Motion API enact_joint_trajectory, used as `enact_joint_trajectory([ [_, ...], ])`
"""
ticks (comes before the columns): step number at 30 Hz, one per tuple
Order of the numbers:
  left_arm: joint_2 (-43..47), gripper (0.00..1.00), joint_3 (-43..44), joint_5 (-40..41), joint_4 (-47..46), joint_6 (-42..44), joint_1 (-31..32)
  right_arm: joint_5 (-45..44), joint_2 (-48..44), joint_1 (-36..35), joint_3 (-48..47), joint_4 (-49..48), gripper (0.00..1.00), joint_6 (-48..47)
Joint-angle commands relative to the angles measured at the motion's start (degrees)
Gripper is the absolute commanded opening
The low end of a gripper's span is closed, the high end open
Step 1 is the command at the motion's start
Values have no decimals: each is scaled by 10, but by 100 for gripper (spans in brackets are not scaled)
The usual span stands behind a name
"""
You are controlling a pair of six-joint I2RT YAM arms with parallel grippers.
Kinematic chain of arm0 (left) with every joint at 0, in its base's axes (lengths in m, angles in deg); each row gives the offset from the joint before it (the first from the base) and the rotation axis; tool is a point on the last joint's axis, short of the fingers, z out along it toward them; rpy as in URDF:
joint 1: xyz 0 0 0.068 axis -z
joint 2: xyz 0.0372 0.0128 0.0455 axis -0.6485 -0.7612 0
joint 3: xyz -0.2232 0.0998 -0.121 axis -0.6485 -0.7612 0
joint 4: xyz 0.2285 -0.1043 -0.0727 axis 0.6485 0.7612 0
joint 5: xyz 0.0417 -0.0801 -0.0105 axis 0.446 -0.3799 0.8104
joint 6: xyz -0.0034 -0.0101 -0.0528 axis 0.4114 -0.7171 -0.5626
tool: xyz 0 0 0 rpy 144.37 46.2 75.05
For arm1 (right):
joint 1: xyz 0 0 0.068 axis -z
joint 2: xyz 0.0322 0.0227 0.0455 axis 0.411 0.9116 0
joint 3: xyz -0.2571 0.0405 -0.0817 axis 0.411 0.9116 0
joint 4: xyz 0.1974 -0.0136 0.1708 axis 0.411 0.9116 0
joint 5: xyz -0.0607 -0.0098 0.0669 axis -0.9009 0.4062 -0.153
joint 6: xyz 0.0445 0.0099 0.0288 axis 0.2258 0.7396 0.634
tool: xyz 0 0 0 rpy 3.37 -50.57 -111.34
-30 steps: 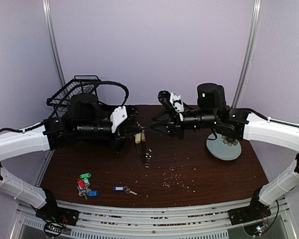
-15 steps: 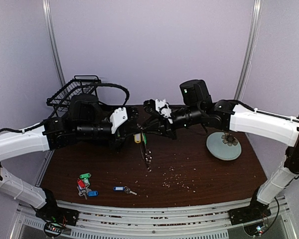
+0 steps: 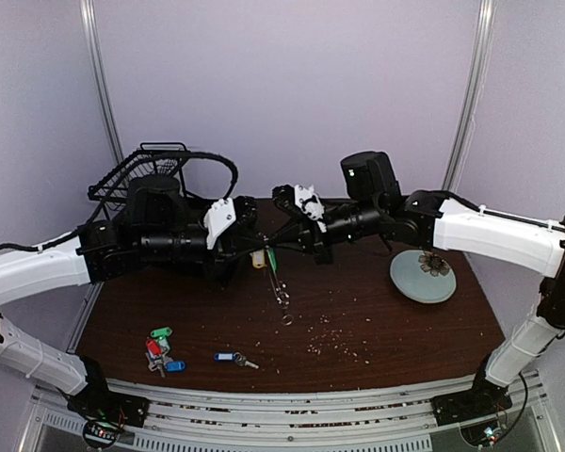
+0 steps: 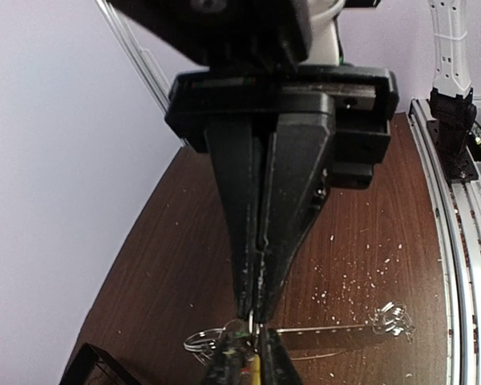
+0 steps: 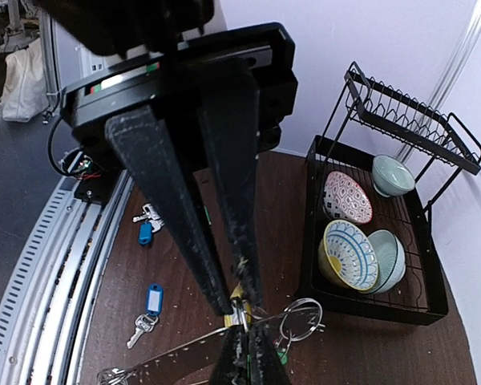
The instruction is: Put the keys on the keyring
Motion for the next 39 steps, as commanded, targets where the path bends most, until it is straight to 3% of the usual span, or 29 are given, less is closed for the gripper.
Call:
enact_joint_trajectory([
  [1,35,15,-2,-45,-72,-28,-24,66,-53,9,98,-258,0,195],
  [4,32,16,-7,-61,-76,-31,-32,61,-65,2,181,-479,0,334],
  [9,24,20,-9,-104,-71,-27,-32,4,-65,-12,235,-584,0,399],
  [15,12,15,-12,-127,-68,-20,-32,-28,-62,-18,261,-646,0,442],
  [27,-2,13,-17,-130,-88,-26,-32,-34,-42,-29,261,-691,0,459],
  [31,5,3,-26,-133,-115,-39,-32,-41,-21,-30,262,-728,0,467],
  [39,-2,7,-38,-115,-125,-36,-32,-33,8,-30,239,-752,0,477],
])
